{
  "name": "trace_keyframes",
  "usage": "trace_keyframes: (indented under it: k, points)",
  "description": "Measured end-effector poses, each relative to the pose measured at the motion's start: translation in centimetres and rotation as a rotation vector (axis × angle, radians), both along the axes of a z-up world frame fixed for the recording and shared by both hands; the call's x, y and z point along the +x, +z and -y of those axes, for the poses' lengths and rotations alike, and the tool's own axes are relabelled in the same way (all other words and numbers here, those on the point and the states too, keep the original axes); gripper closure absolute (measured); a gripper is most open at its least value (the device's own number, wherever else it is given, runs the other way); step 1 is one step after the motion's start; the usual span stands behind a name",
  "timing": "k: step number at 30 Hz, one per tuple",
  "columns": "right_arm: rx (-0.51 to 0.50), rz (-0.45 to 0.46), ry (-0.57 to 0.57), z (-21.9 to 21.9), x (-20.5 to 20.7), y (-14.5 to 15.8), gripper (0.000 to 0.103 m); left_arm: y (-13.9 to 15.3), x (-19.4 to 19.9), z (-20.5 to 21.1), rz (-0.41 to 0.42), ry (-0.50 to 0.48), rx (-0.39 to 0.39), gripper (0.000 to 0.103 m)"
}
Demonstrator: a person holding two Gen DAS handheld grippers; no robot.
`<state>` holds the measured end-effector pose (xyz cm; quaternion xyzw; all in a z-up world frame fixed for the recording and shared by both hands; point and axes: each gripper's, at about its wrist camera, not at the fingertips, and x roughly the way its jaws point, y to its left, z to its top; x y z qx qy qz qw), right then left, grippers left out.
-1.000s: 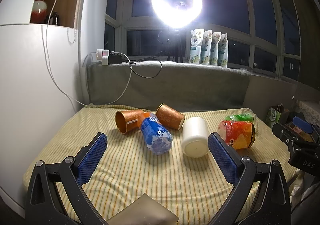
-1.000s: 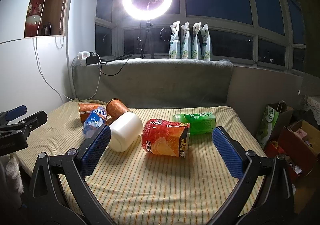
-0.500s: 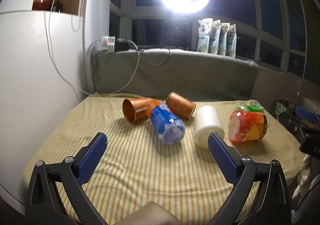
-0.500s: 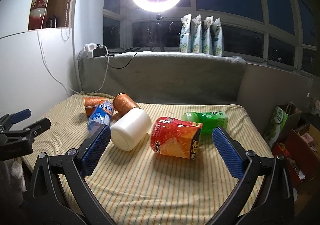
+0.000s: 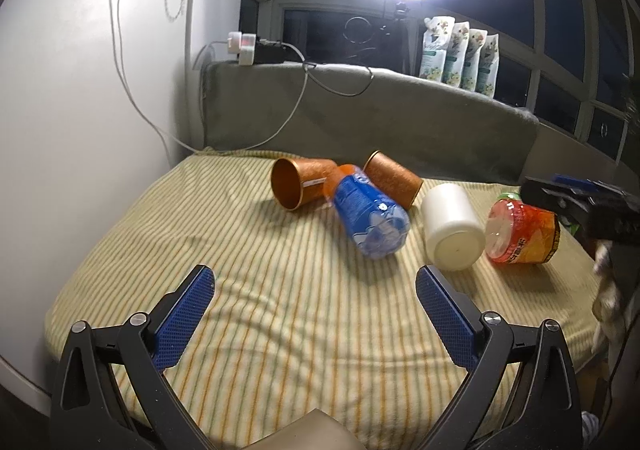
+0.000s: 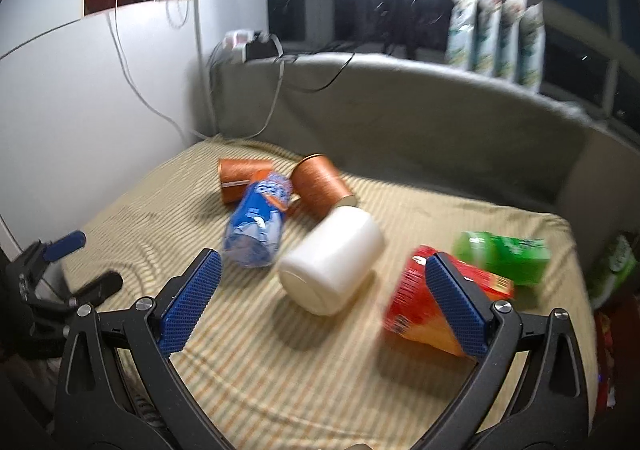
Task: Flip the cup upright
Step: 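Move the right tool toward the lying blue Arctic Ocean bottle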
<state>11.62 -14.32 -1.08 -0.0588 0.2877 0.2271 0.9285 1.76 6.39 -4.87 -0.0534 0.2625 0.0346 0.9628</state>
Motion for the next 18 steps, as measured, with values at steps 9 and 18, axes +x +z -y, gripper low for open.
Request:
trace_keyframes:
  k: [9,18]
  points:
    - [0.082,-0.234,0.144,-5.7,6.9,-0.4,0.008,-0.8,0.2,-1.9,-0.020,0.034,-0.021,0.002]
    - [0.043,-0.395,0.167,-10.4,10.9,-3.0,0.017,-1.2,0.7,-3.7,-0.028,0.061,-0.043,0.002]
